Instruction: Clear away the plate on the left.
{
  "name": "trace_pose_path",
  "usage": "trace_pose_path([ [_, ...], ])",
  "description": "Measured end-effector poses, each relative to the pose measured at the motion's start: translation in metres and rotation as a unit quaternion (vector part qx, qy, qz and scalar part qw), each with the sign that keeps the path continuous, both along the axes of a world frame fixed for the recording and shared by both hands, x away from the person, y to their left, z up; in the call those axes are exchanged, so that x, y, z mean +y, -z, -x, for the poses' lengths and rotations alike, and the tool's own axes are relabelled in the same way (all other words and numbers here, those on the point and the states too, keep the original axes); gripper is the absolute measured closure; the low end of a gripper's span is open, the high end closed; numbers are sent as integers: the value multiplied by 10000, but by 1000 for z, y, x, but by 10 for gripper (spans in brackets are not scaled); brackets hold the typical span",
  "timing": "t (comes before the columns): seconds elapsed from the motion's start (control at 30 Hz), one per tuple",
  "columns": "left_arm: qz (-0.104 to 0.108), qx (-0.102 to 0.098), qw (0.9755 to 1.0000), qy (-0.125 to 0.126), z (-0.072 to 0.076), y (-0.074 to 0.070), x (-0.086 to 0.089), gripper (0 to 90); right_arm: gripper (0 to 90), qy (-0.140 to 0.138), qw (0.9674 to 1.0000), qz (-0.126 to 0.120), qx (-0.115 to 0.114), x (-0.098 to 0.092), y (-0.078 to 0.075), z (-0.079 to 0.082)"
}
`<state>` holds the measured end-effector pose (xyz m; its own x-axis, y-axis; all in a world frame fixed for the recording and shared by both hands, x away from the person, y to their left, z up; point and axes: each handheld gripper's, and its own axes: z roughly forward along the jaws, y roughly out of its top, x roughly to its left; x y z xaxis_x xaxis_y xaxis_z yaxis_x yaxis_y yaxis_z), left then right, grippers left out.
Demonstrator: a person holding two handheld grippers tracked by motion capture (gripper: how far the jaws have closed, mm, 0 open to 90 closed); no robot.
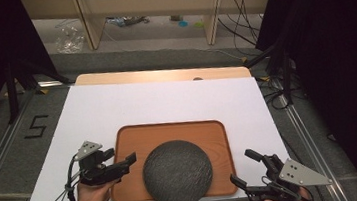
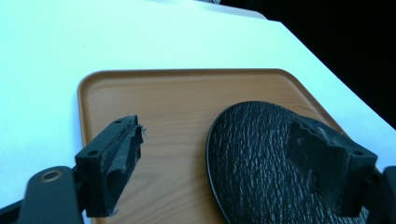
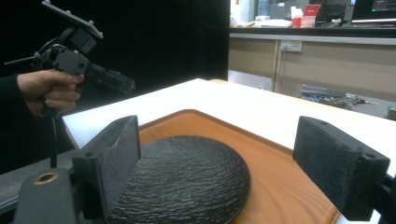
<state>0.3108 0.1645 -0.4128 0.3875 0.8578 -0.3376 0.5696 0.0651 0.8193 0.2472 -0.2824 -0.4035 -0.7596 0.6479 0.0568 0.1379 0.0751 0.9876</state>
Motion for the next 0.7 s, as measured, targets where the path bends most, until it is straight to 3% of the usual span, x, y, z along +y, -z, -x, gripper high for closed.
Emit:
trace_pose_path([
  [0.2, -114, -378, 9991, 142, 4, -6, 4, 173, 159, 8, 10000, 11, 5, 0, 0, 0],
  [0.47, -61, -563, 9982, 220, 9, -9, 11, 181, 159, 21, 10000, 59, 32, 0, 0, 1],
  [0.7, -262, -863, 9954, 312, 14, -13, 15, 177, 159, 6, 10000, -10, -10, 0, 0, 0],
])
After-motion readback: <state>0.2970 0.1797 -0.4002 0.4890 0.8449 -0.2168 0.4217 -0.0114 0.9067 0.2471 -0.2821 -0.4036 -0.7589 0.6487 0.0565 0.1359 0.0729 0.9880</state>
